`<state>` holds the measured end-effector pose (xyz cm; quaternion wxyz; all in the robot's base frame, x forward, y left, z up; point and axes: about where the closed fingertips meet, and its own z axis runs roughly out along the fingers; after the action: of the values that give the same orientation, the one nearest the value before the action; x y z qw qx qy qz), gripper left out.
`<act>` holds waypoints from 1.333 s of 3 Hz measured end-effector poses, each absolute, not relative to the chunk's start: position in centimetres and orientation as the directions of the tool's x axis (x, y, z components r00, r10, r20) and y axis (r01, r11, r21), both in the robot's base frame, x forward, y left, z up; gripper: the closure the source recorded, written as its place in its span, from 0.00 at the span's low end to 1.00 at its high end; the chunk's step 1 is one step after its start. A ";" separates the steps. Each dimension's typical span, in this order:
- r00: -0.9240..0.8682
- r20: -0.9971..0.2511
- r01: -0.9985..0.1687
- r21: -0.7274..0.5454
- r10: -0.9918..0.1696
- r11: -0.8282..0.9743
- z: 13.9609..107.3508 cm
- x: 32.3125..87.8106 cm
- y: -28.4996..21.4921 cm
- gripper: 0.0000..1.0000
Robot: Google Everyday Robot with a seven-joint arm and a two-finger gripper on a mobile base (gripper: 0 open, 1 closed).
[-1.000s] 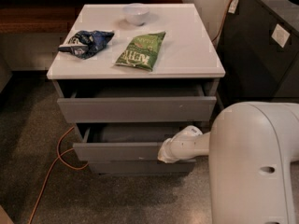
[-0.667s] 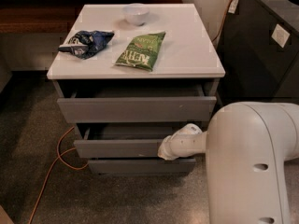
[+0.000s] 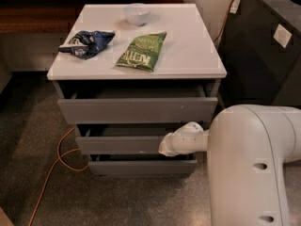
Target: Close middle drawer
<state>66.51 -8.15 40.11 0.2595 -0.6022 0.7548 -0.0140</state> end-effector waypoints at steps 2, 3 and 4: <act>-0.138 -0.404 -0.904 -0.322 -0.904 0.282 40.0 66.1 -7.7 1.00; -0.131 -0.427 -0.917 -0.290 -0.895 0.273 40.0 64.3 -6.8 1.00; -0.103 -0.467 -0.943 -0.236 -0.878 0.236 41.2 61.2 -5.0 1.00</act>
Offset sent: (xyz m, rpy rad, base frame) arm -0.0134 0.0049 0.0031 0.0627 0.0146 0.0162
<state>61.21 -4.98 41.18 0.2650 -0.6150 0.7402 0.0607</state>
